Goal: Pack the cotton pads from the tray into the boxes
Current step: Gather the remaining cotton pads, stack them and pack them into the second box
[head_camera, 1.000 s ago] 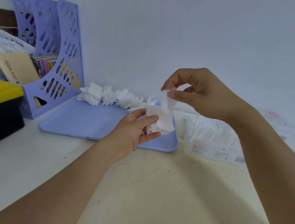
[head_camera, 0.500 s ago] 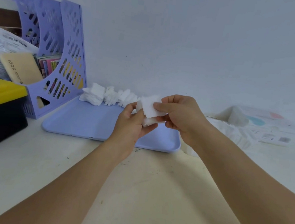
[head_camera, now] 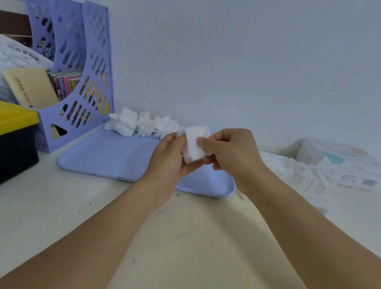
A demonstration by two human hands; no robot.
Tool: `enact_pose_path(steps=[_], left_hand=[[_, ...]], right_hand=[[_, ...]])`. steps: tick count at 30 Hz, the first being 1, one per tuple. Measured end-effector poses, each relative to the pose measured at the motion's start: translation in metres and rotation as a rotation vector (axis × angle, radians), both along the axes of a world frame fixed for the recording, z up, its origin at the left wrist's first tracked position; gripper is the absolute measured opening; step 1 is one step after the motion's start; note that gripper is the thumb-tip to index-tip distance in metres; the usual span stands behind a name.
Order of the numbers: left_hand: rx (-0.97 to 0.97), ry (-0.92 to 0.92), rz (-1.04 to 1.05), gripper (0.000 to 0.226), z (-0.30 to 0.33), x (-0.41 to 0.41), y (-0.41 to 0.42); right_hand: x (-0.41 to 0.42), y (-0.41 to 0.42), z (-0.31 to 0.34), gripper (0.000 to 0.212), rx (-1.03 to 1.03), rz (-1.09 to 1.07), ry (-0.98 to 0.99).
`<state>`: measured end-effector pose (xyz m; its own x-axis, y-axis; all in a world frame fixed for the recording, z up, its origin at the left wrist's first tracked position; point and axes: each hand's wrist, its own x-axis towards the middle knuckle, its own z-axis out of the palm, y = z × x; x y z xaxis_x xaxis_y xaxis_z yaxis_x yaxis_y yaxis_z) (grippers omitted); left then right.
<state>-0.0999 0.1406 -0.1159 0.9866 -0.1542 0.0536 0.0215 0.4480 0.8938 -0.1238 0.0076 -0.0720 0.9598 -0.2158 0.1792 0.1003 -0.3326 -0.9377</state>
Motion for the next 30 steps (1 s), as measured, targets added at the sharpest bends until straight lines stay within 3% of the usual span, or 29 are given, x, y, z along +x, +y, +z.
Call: enact_pose_path(steps=[3, 9, 13, 17, 21, 23, 26, 30], left_hand=[[-0.044, 0.018, -0.009, 0.034, 0.002, -0.002, -0.002], [0.097, -0.052, 0.019, 0.026, -0.002, -0.001, -0.004], [0.069, -0.007, 0.069, 0.027, -0.003, 0.002, -0.002], [0.139, -0.066, -0.073, 0.039, 0.003, -0.010, -0.009], [0.146, -0.116, -0.195, 0.041, 0.002, -0.012, -0.010], [0.184, -0.159, -0.148, 0.039, 0.000, -0.006, -0.006], [0.238, -0.157, -0.013, 0.054, -0.001, -0.003, -0.002], [0.397, -0.318, 0.113, 0.061, 0.002, -0.008, 0.000]], right_hand=[[0.000, 0.000, -0.001, 0.023, -0.008, -0.013, 0.008], [-0.001, 0.004, -0.003, 0.030, 0.016, 0.029, 0.090], [-0.001, 0.010, 0.001, 0.038, -0.071, -0.059, -0.041], [-0.006, 0.025, -0.006, 0.066, -0.028, 0.101, -0.036], [-0.004, 0.027, -0.012, 0.073, 0.060, 0.211, 0.025], [-0.003, 0.021, -0.005, 0.070, 0.008, 0.268, 0.032], [-0.003, 0.002, 0.011, 0.047, -0.170, 0.318, 0.008], [-0.008, -0.030, 0.033, 0.034, -0.276, 0.408, 0.071]])
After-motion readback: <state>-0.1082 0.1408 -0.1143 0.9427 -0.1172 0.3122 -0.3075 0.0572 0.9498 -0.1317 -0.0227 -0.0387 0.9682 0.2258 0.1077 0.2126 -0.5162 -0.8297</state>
